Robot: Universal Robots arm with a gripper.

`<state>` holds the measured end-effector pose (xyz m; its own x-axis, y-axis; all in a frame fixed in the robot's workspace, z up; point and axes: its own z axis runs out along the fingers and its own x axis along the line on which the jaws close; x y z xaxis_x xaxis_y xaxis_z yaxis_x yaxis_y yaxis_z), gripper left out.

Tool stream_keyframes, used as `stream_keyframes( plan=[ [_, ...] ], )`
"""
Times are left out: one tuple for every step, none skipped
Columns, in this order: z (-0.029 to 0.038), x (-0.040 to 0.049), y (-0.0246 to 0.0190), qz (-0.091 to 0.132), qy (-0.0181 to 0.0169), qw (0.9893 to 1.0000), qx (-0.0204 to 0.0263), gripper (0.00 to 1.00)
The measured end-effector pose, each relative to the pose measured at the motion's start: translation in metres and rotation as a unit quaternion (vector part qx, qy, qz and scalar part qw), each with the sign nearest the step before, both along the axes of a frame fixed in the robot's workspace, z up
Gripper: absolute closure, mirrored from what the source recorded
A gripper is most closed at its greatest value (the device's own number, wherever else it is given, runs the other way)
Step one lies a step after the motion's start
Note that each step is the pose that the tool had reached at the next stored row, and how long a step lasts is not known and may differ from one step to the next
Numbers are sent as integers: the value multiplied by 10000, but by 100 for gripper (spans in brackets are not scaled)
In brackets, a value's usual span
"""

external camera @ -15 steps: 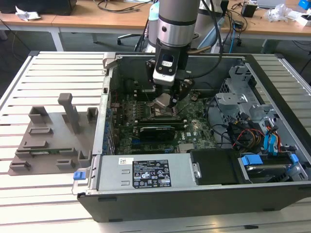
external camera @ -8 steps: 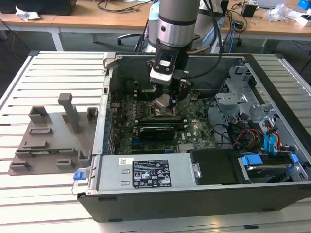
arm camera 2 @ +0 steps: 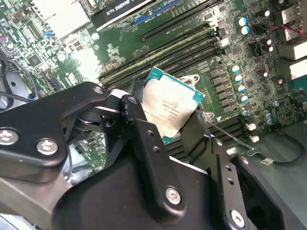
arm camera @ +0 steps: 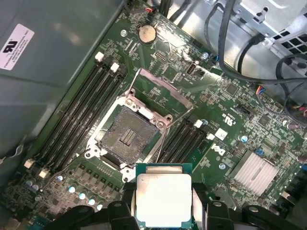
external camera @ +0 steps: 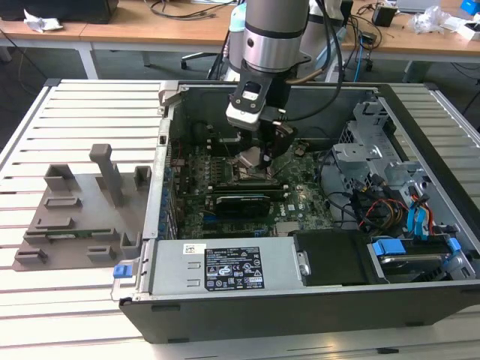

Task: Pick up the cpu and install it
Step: 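Place the cpu into insertion slot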

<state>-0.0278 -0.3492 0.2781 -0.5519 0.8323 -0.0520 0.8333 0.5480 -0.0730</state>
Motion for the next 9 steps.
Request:
stream_keyframes(
  plan=[
    [0,0,0,-25,0,10000,-5,45],
    [0,0,0,-54,0,10000,-11,45],
    [-1,0,0,-82,0,10000,-16,45],
    [-2,0,0,-147,0,9999,-30,45],
    [-2,0,0,-189,0,9998,-40,45],
    [-2,0,0,-270,0,9996,-54,45],
    [-3,-1,0,-327,0,9994,-64,45],
    [-3,-1,0,-377,0,9993,-71,45],
    [-4,0,0,-409,1,9991,-77,45]
  ],
)
